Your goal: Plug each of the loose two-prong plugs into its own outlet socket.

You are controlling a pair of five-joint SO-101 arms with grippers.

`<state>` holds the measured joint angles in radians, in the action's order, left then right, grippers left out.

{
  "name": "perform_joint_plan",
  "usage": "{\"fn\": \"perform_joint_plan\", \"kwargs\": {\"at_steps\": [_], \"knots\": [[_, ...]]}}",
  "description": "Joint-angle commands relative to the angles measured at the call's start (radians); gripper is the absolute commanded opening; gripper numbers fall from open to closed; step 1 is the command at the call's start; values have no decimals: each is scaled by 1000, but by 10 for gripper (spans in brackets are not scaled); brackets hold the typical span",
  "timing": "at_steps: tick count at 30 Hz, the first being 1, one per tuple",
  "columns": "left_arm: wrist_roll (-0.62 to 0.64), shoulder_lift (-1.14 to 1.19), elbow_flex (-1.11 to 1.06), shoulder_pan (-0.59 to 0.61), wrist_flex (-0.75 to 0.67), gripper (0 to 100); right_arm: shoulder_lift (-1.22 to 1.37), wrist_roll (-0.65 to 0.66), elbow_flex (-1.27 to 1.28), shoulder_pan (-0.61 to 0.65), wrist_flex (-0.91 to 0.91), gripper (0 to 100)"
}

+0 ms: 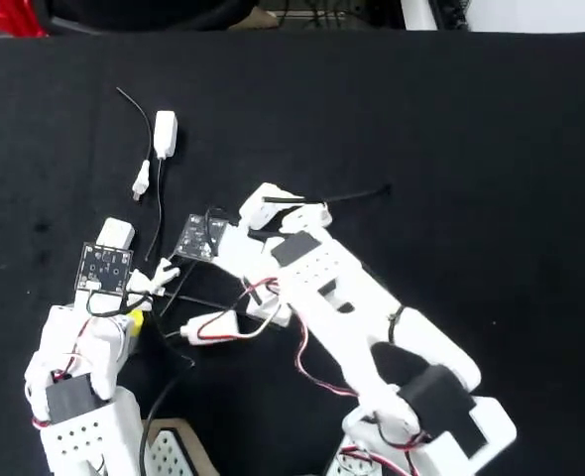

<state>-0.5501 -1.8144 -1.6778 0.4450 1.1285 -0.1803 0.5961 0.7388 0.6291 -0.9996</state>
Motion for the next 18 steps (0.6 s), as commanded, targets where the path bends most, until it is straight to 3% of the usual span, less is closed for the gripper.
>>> {"fn": "perform_joint_plan", "kwargs": {"at_steps": [1, 7, 13, 18], "knots": [[-8, -6, -4, 12, -20, 271, -39, -58, 15, 71, -8, 208], [-8, -6, -4, 13, -20, 271, -21, -86, 65, 84, 52, 208], [-8, -6, -4, 13, -18, 271, 162, -84, 4, 78, 81, 203], [-9, -6, -5, 13, -18, 271, 259, -84, -87, 78, 12, 55]]}}
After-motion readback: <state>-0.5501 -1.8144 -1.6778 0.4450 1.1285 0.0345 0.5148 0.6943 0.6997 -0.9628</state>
